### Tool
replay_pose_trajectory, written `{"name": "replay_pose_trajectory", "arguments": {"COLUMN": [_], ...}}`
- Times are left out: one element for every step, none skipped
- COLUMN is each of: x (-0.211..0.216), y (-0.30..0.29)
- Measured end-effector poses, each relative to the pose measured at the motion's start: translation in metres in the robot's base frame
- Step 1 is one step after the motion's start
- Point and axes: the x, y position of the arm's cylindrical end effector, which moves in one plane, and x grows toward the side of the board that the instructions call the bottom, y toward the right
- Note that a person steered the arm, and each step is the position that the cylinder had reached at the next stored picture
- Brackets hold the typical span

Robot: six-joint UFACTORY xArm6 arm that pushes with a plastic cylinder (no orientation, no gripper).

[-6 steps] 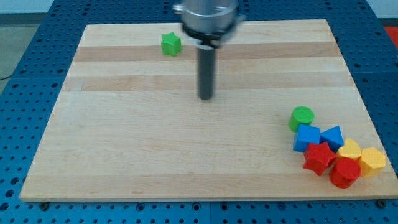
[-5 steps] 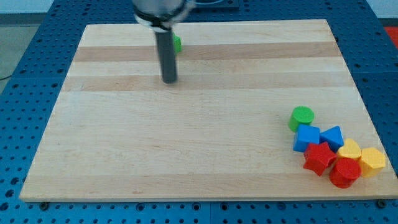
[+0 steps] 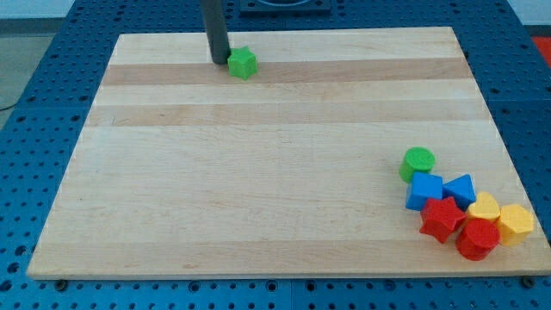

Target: Move the green star down a bit

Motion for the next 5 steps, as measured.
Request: {"name": "replay_pose_trajectory", "arguments": {"x": [-0.013, -0.03, -0.008, 0.001, 0.016], "y": [0.011, 0.012, 0.008, 0.019, 0.033]}}
